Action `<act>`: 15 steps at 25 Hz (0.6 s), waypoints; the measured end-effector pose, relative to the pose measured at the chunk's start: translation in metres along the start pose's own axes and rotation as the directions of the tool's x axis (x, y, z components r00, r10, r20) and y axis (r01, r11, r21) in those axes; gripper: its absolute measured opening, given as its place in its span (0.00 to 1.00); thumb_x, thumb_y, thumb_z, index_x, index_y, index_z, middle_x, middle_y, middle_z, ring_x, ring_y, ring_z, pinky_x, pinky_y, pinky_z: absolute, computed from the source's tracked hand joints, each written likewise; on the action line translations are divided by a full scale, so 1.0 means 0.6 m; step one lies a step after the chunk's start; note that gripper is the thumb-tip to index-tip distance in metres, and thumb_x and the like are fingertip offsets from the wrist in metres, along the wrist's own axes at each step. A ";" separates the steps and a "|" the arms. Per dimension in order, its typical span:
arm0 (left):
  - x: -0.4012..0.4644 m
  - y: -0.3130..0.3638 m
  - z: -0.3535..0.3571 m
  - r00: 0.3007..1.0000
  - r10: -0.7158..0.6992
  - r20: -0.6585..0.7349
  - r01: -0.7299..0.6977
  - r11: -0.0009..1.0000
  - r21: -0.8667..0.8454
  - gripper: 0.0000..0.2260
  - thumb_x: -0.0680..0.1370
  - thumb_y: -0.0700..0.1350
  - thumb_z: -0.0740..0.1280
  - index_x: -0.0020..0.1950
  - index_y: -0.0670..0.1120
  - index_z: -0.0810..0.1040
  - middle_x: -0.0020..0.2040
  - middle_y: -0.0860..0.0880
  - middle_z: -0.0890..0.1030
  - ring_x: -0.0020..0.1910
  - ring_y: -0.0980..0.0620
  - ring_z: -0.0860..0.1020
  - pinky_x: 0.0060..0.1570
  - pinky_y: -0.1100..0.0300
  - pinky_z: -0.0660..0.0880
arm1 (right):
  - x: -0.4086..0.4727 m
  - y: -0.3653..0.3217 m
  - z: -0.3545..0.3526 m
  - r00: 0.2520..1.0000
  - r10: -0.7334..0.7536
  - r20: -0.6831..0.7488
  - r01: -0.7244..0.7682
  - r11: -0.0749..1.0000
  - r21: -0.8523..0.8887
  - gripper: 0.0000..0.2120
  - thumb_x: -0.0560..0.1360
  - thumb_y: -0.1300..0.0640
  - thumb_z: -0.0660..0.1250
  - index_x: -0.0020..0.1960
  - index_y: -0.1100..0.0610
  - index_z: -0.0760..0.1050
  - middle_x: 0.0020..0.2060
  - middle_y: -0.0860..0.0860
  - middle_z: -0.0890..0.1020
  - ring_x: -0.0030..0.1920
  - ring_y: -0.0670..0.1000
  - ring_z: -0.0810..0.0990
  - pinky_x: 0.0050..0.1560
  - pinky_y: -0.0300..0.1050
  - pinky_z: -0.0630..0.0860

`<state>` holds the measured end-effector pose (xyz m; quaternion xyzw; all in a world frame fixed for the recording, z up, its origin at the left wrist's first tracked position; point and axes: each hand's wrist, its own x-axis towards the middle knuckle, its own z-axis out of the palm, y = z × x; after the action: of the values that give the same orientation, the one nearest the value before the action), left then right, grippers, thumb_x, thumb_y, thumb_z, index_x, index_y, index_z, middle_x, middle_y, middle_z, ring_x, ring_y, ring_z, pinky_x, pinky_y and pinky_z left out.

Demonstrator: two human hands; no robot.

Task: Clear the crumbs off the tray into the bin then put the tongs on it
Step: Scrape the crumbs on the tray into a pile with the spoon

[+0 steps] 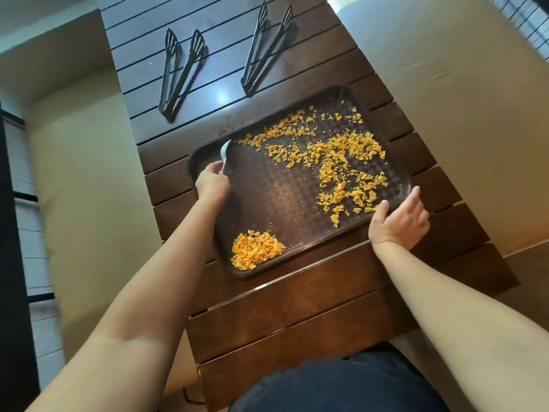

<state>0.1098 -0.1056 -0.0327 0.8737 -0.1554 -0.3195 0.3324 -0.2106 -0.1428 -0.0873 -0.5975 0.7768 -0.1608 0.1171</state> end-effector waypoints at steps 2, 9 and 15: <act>0.000 0.009 0.015 0.999 0.016 0.037 -0.015 1.000 -0.018 0.16 0.79 0.44 0.63 0.67 0.48 0.73 0.64 0.49 0.76 0.59 0.50 0.76 0.56 0.54 0.78 | 0.017 0.002 0.000 1.000 -0.021 0.008 0.021 0.999 -0.029 0.33 0.73 0.47 0.53 0.74 0.62 0.57 0.68 0.62 0.68 0.65 0.62 0.66 0.65 0.57 0.60; -0.035 0.045 0.071 0.960 0.069 0.272 -0.073 0.997 0.006 0.13 0.80 0.42 0.62 0.64 0.50 0.76 0.56 0.48 0.79 0.30 0.57 0.72 0.21 0.70 0.67 | 0.028 0.022 0.013 0.990 -0.138 -0.015 0.138 0.990 -0.005 0.32 0.74 0.50 0.54 0.73 0.65 0.57 0.67 0.64 0.68 0.66 0.64 0.65 0.68 0.59 0.57; -0.055 0.029 0.042 0.933 0.086 0.349 -0.097 0.995 0.015 0.13 0.80 0.42 0.61 0.64 0.49 0.76 0.52 0.49 0.77 0.26 0.59 0.64 0.18 0.71 0.62 | 0.028 0.022 0.018 0.988 -0.151 -0.041 0.150 0.989 -0.019 0.32 0.73 0.48 0.53 0.72 0.65 0.59 0.66 0.64 0.69 0.64 0.64 0.67 0.67 0.60 0.61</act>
<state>0.0671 -0.1147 -0.0202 0.8004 -0.2572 -0.4505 0.3004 -0.2228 -0.1569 -0.1022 -0.6518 0.7331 -0.1755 0.0835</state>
